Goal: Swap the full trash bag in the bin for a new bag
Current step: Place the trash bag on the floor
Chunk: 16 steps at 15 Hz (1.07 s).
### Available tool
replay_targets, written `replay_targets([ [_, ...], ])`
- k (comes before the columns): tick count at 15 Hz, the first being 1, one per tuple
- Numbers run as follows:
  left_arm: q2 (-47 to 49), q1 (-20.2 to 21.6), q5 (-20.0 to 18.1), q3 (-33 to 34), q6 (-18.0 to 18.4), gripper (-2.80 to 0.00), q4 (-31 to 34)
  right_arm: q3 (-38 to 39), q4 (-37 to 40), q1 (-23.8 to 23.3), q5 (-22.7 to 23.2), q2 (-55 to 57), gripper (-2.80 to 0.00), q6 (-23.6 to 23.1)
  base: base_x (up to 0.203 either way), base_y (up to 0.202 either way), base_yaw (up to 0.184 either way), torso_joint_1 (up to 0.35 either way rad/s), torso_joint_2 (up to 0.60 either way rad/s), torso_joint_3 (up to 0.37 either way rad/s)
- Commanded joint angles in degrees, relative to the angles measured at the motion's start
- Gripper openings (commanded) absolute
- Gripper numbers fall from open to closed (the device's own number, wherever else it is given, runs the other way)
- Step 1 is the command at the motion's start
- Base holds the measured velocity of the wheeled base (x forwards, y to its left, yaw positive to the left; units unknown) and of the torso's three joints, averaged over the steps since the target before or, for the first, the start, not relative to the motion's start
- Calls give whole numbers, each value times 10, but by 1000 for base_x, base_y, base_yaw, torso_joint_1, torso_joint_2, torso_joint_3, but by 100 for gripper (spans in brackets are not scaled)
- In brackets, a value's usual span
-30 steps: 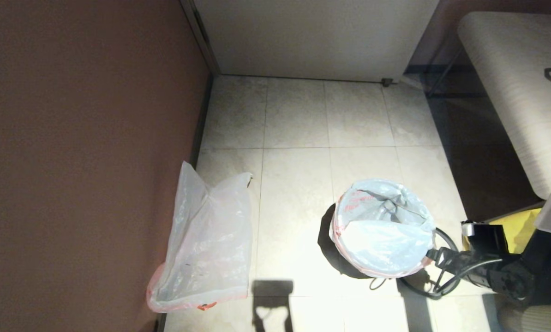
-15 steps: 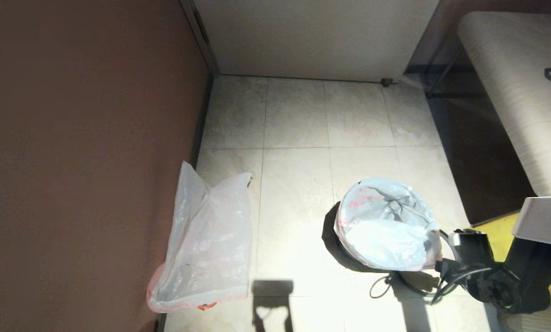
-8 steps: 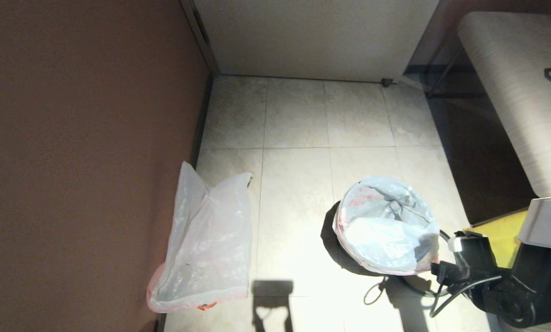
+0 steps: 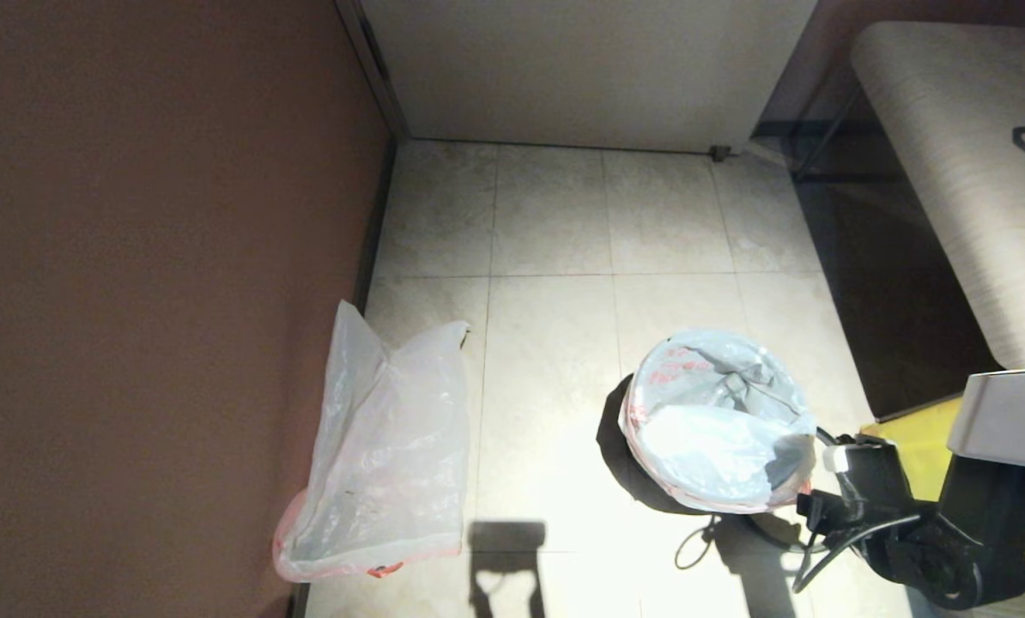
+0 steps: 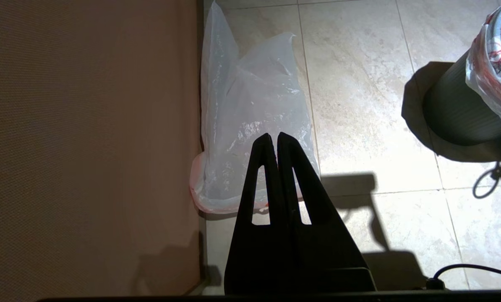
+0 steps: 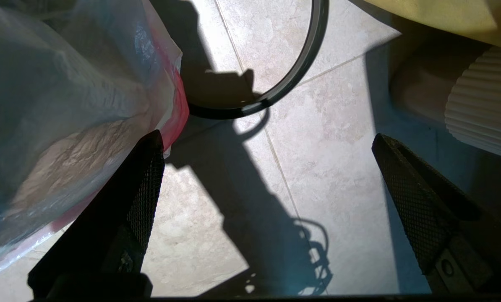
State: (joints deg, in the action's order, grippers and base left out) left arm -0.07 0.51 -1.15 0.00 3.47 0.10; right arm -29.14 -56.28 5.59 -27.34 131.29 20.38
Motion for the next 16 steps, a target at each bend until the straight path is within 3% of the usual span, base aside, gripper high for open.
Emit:
replay_targets([
  [1,-1,0,0,0,0,-280,0,-12,-2,-6,-3,10,0,-8,0,0,0,0,0,0],
  [5,-1,0,0,0,0,-280,0,-38,-1,-27,-7,27,0,-32,0,0,0,0,0,0],
  [13,-1,0,0,0,0,-280,0,-26,-4,-27,-27,51,0,-32,0,0,0,0,0,0],
  [15,-1,0,0,0,0,-280,0,-43,-4,-27,-10,70,0,-31,0,0,0,0,0,0],
  [16,-1,0,0,0,0,-280,0,-54,-4,-27,20,77,0,-29,0,0,0,0,0,0],
])
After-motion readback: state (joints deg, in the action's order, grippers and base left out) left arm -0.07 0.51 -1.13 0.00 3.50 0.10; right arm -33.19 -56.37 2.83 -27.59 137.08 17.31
